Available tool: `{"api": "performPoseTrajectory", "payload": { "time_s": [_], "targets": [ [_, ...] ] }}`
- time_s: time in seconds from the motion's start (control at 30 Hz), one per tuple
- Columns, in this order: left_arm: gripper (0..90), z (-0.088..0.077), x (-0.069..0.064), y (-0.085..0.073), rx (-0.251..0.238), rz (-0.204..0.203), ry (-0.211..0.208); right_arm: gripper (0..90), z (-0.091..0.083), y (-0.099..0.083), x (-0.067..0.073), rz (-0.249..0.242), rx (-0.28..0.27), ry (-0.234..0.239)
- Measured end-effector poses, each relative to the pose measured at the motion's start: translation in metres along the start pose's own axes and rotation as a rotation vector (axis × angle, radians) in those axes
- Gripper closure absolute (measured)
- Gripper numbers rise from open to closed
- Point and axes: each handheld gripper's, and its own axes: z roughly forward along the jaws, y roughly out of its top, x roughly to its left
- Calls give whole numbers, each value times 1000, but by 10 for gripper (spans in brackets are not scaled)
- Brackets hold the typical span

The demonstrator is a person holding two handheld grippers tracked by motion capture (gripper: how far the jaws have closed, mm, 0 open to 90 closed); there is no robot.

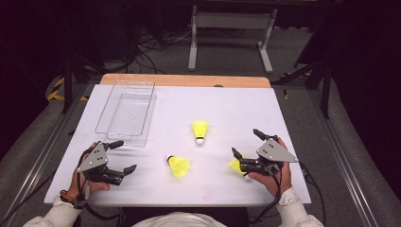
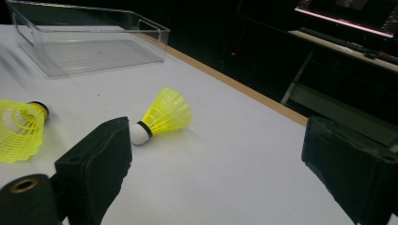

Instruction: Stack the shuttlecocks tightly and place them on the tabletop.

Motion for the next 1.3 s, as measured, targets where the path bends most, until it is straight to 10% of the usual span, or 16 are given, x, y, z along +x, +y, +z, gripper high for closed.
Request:
{"api": "performPoseTrajectory", "payload": {
  "time_s": [0.73, 1.3],
  "targets": [
    [126, 9, -6, 12, -22, 10, -29, 94, 7, -3, -2, -37, 60, -61],
    [155, 74, -38, 58, -1, 96, -214, 103, 8, -7, 1, -60, 93, -65]
  ]
}}
